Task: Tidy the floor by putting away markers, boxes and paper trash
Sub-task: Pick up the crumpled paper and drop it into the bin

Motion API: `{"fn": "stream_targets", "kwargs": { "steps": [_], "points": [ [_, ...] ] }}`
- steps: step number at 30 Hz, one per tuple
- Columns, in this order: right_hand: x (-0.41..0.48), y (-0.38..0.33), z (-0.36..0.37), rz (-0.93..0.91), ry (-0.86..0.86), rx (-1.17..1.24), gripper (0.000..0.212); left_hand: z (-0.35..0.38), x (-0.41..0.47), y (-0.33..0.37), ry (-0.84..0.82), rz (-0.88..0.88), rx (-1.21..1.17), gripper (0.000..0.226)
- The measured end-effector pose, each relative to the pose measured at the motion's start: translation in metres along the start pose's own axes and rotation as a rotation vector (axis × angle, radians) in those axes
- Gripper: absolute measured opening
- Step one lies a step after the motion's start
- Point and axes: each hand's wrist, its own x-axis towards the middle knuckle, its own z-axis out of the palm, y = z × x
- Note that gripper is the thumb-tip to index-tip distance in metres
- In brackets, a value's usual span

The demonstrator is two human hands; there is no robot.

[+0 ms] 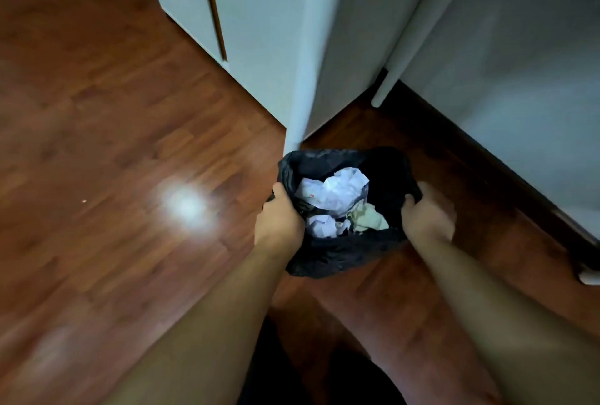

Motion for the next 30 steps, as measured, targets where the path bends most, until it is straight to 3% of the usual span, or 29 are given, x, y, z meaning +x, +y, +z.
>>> {"fn": "stream_targets", "kwargs": {
  "steps": [3, 9, 11, 13, 15, 17, 20, 24, 28, 30],
  "points": [
    [0.031, 0.005, 0.026, 0.065, 0.047, 0.048, 0.024, 0.029, 0.026, -0.001, 0.007, 0.023, -0.017, 0.033],
    [0.066, 0.011, 0.056, 0.112, 0.121, 0.176, 0.027, 0.055, 0.052, 0.009, 0.047, 0.032, -0.043, 0.034],
    [0.071, 0.01, 0.058, 0.139, 0.159, 0.272, 0.033, 0.058, 0.056, 0.016, 0.074, 0.007, -0.06, 0.036],
    [0.057, 0.005, 0.06, 0.253, 0.249, 0.347, 0.053, 0.06, 0.058, 0.019, 0.083, -0.022, -0.119, 0.036],
    [0.023, -0.009, 0.071, 0.471, 0.331, 0.562, 0.071, 0.064, 0.056, 0.019, 0.089, -0.023, -0.198, 0.033],
    [-0.016, -0.028, 0.088, 0.634, 0.195, 0.92, 0.074, 0.07, 0.051, 0.017, 0.082, 0.002, -0.28, 0.034],
    [-0.035, -0.042, 0.109, 0.558, -0.019, 0.986, 0.072, 0.081, 0.051, 0.016, 0.031, 0.05, -0.39, 0.051],
    [0.01, -0.044, 0.108, 0.477, 0.042, 0.869, 0.055, 0.088, 0.076, 0.026, -0.056, 0.127, -0.522, 0.065],
    [0.059, -0.058, 0.102, 0.394, -0.047, 0.838, 0.065, 0.085, 0.116, 0.049, -0.137, 0.159, -0.678, 0.066],
    [0.082, -0.069, 0.093, 0.392, -0.083, 0.863, 0.057, 0.079, 0.135, 0.059, -0.154, 0.154, -0.726, 0.069]
  ]
}}
